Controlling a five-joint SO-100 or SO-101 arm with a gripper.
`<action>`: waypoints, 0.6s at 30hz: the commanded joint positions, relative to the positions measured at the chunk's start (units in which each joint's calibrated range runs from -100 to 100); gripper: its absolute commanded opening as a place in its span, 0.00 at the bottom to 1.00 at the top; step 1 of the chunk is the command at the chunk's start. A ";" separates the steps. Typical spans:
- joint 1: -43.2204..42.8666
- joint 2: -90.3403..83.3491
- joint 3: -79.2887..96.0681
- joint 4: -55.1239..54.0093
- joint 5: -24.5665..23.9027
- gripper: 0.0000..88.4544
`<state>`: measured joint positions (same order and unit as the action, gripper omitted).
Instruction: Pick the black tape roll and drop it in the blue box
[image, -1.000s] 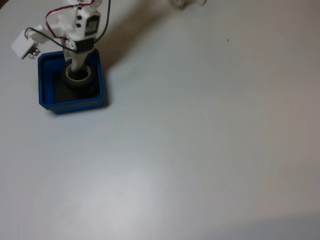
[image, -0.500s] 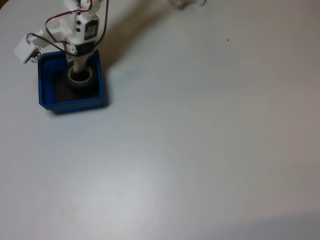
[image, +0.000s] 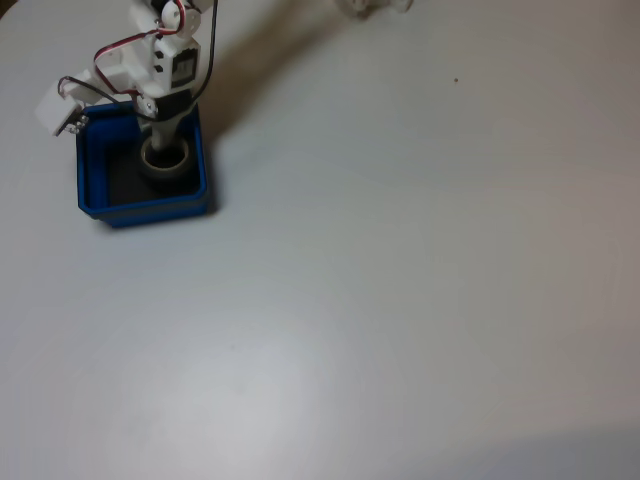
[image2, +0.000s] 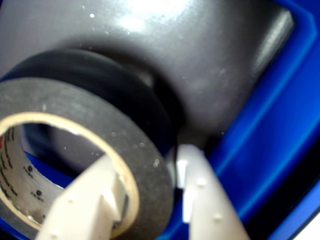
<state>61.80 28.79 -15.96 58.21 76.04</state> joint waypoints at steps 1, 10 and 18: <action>0.49 -0.78 -3.89 -1.11 0.30 0.01; 0.49 -0.61 -3.62 -1.11 0.30 0.01; 0.39 1.14 -3.89 -1.11 0.30 0.01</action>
<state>61.80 30.65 -16.59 57.88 76.13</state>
